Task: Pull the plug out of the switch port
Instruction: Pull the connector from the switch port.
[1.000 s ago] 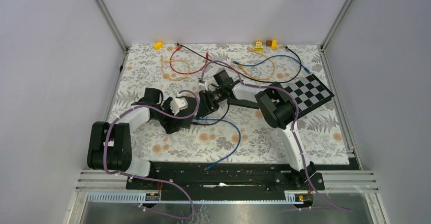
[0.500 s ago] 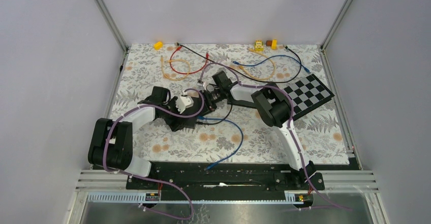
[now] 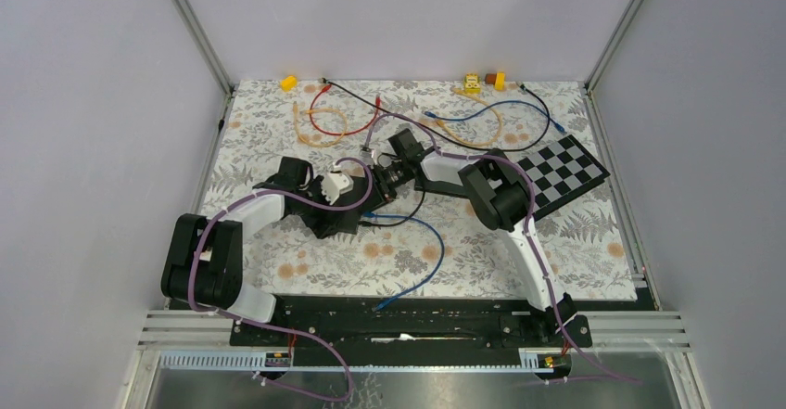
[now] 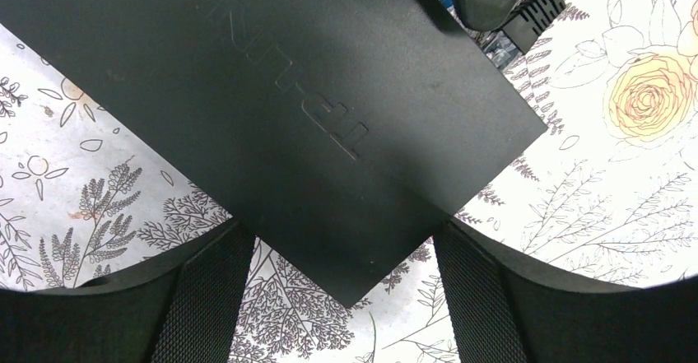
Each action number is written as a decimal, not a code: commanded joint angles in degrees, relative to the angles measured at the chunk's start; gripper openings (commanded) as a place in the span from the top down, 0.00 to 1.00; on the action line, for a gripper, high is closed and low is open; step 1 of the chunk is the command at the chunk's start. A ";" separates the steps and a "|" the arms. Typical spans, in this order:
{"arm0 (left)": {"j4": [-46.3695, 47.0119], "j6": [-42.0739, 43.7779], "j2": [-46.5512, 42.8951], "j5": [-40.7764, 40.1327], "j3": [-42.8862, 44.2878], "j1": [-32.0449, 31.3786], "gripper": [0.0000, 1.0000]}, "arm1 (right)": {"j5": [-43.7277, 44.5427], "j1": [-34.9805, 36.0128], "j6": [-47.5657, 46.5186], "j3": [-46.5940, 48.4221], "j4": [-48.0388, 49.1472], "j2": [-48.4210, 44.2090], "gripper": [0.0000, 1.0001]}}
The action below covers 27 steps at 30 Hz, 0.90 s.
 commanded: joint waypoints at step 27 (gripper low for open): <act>3.25 -4.37 -1.06 0.11 -0.39 -1.61 0.23 | 4.73 -1.16 -2.89 1.35 -5.42 6.19 0.65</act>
